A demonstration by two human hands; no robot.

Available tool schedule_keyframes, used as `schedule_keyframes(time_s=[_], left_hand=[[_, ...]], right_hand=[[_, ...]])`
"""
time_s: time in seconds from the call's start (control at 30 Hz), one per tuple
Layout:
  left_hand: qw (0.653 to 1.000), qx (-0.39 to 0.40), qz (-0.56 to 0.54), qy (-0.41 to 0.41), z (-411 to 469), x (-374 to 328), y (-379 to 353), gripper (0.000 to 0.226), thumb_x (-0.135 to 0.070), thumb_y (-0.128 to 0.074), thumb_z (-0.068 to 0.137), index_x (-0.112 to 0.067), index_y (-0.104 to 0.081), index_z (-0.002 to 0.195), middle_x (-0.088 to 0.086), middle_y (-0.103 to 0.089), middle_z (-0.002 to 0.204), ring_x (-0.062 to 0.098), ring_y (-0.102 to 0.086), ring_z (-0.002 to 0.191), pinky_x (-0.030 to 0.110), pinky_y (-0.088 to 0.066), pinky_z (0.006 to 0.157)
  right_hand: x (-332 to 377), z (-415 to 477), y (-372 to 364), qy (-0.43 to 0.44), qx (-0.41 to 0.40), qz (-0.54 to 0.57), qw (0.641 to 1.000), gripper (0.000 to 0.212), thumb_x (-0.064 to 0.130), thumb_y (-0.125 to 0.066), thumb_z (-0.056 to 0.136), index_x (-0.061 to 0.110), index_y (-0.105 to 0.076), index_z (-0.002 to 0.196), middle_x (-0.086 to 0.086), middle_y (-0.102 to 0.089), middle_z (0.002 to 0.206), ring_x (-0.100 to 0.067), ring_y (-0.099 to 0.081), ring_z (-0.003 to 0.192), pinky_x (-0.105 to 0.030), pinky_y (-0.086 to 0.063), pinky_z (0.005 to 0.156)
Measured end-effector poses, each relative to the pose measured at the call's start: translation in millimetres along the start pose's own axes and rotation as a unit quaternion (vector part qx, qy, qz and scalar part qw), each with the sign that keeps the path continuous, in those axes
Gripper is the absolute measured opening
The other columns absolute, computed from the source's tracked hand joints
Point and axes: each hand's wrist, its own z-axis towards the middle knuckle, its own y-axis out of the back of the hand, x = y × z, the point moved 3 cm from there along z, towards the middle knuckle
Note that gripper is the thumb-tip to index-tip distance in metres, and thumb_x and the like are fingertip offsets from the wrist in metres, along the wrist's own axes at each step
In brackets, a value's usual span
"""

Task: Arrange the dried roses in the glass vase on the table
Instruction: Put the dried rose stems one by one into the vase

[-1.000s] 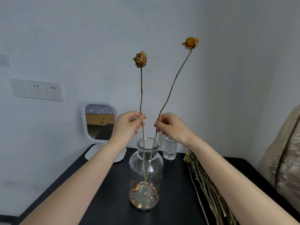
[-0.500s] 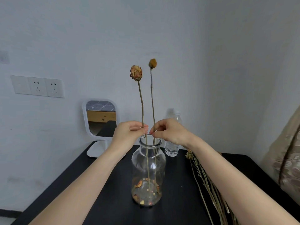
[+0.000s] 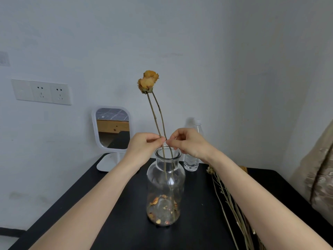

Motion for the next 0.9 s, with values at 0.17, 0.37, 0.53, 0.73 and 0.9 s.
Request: schedule_keyframes(time_s=[0.17, 0.37, 0.53, 0.73, 0.9], left_hand=[[1.000, -0.006, 0.014, 0.021, -0.5, 2.2, -1.4, 0.020, -0.023, -0.065, 0.084, -0.012, -0.072, 0.100, 0.003, -0.071, 0.101, 0.014, -0.062, 0.097, 0.025, -0.043, 0.084], [0.999, 0.004, 0.037, 0.034, 0.6, 4.3, -3.3, 0.024, -0.023, -0.065, 0.084, -0.010, -0.071, 0.104, 0.005, -0.069, 0.109, 0.010, -0.057, 0.094, 0.025, -0.040, 0.083], [0.999, 0.007, 0.030, 0.041, -0.9, 8.0, -0.9, 0.024, -0.025, -0.066, 0.083, -0.011, -0.072, 0.102, 0.003, -0.070, 0.104, 0.009, -0.058, 0.092, 0.024, -0.040, 0.080], [0.997, -0.036, 0.066, 0.031, -17.8, 4.3, 4.3, 0.021, -0.034, -0.063, 0.084, -0.020, -0.063, 0.100, -0.010, -0.056, 0.081, 0.005, -0.052, 0.077, 0.015, -0.037, 0.061], [0.994, -0.104, -0.033, 0.004, -72.5, 3.1, 4.4, 0.006, -0.032, -0.058, 0.085, -0.026, -0.055, 0.084, -0.009, -0.057, 0.079, -0.011, -0.053, 0.068, 0.004, -0.040, 0.057]], right_hand=[[-4.4, 5.4, -4.3, -0.001, -0.017, -0.050, 0.999, 0.008, 0.020, -0.069, 0.081, 0.015, -0.064, 0.082, 0.007, -0.053, 0.061, -0.002, -0.047, 0.054, -0.012, -0.036, 0.054], [-6.6, 5.2, -4.6, 0.004, -0.022, -0.054, 0.998, 0.009, 0.018, -0.069, 0.081, 0.018, -0.063, 0.075, 0.008, -0.050, 0.058, -0.002, -0.044, 0.052, -0.003, -0.034, 0.045], [-9.4, 2.8, -0.5, 0.005, -0.032, -0.035, 0.999, 0.013, 0.017, -0.069, 0.081, 0.021, -0.061, 0.071, 0.004, -0.053, 0.062, -0.004, -0.046, 0.055, -0.004, -0.035, 0.047], [-19.9, -9.1, 7.4, 0.008, -0.046, -0.015, 0.999, 0.012, 0.018, -0.069, 0.081, 0.020, -0.062, 0.072, 0.002, -0.053, 0.064, -0.008, -0.045, 0.057, -0.016, -0.037, 0.055], [-35.2, -29.7, 24.7, 0.009, -0.074, 0.003, 0.997, 0.010, 0.021, -0.069, 0.082, 0.020, -0.063, 0.074, 0.000, -0.055, 0.065, -0.007, -0.048, 0.055, -0.009, -0.037, 0.048]])
